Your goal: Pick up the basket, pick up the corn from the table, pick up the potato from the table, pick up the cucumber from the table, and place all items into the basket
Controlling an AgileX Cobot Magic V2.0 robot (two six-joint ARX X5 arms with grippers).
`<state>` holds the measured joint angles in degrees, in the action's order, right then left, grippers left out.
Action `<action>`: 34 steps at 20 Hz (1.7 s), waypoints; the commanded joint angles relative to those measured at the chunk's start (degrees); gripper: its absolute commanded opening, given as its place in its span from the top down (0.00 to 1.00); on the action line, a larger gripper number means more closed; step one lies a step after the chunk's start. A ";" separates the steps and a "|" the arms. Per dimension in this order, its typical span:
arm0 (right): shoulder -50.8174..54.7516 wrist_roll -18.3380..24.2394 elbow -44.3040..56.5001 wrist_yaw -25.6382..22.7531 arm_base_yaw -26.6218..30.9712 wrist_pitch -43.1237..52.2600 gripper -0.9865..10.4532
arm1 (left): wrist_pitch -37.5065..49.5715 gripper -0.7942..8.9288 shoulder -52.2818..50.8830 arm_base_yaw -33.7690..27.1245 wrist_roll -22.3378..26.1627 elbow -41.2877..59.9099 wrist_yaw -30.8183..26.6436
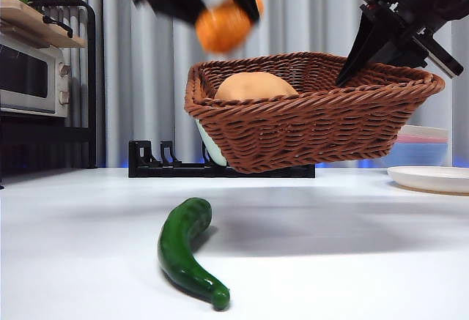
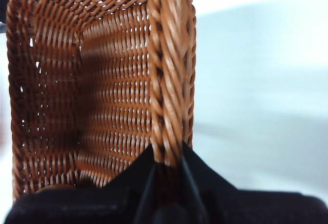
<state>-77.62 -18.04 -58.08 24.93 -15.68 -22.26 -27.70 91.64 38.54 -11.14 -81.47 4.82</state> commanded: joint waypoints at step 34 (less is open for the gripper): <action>0.00 -1.62 -0.50 3.76 9.38 5.92 0.92 | -14.23 0.34 -23.21 14.78 -15.63 27.06 -9.68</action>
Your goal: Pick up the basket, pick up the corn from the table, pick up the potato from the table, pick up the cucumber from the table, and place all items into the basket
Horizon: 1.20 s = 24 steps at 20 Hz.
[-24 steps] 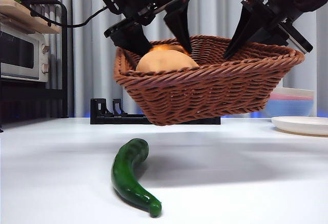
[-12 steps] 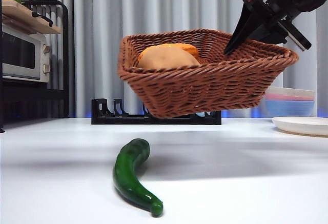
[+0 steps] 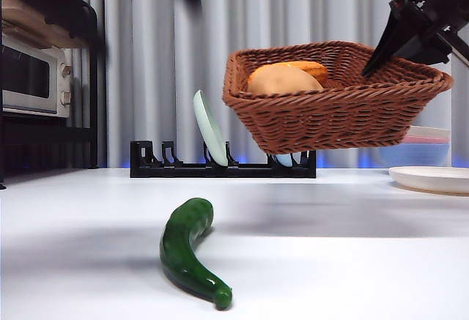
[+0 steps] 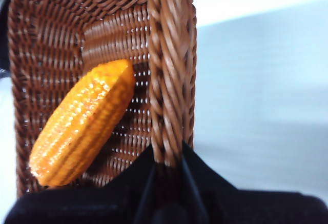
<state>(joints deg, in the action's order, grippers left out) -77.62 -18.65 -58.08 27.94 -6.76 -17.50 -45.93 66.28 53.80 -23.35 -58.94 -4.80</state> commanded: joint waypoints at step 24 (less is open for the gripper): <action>0.00 -0.98 -0.50 2.10 1.16 1.14 0.92 | 9.97 0.93 11.28 -1.46 0.63 7.02 3.56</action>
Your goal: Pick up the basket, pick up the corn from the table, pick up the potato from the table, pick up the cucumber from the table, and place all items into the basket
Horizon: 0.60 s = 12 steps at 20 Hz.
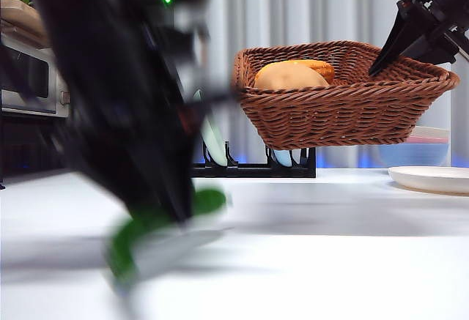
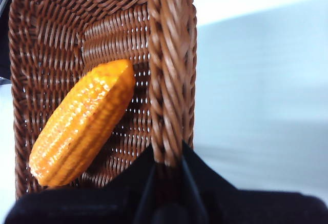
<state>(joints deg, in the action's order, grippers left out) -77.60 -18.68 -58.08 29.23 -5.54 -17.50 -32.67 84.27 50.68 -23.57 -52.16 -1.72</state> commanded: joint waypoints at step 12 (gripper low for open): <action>-0.02 -1.44 -0.50 0.63 -5.27 0.39 0.92 | 4.76 0.93 -18.75 3.91 6.05 -18.47 -7.19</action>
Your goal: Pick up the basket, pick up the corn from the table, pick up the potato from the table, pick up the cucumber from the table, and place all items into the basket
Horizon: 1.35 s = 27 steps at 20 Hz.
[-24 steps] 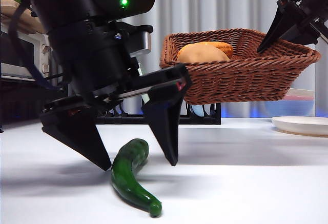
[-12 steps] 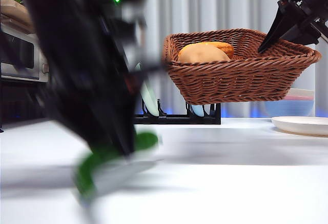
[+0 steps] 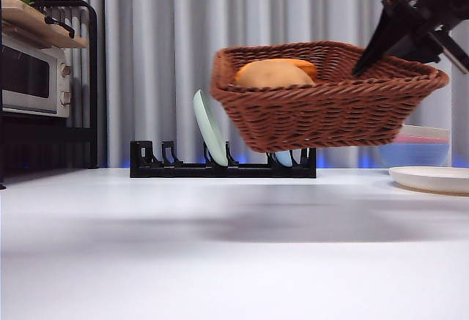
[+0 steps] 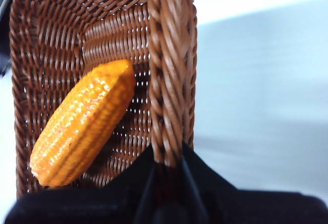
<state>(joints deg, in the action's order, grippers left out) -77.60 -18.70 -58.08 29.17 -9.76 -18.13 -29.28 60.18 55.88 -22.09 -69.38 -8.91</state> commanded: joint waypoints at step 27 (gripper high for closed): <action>-8.28 -6.40 -0.50 -0.83 -7.39 4.00 0.92 | -1.20 0.34 15.61 -5.40 12.15 -21.51 6.71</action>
<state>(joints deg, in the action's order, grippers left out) -85.91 -23.27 -58.17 27.75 -16.99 -15.29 -29.74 74.96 50.33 -11.60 -91.48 -2.20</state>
